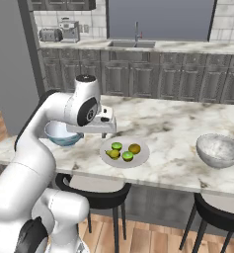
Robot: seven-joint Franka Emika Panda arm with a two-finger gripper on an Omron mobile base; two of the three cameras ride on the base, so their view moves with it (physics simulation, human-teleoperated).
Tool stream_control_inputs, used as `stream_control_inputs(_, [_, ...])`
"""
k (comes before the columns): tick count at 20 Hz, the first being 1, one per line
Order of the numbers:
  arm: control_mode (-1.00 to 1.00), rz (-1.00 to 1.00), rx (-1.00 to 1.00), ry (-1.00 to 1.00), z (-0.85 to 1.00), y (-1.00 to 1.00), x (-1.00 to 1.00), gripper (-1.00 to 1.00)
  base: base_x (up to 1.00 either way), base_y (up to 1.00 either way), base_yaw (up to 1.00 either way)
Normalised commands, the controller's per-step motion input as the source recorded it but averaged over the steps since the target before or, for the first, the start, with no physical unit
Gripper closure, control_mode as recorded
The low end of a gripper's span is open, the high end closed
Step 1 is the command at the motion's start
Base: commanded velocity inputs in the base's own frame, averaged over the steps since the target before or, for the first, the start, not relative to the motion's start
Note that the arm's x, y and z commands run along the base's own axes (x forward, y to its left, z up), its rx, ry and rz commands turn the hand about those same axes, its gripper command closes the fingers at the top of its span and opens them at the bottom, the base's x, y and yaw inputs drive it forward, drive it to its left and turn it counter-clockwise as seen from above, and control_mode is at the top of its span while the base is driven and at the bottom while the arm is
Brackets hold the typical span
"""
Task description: Take the fruits from the plate on the dining counter and place two fruits in each bowl.
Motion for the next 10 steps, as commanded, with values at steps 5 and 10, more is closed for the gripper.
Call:
stream_control_inputs(5, [-1.00, 0.04, -0.02, 0.00, -0.36, -0.04, 0.32, -1.00, 0.00, 0.00, 0.00])
stream_control_inputs(10, [-1.00, 0.05, -0.08, 0.01, -0.45, 0.00, 0.31, -1.00, 0.00, 0.00, 0.00])
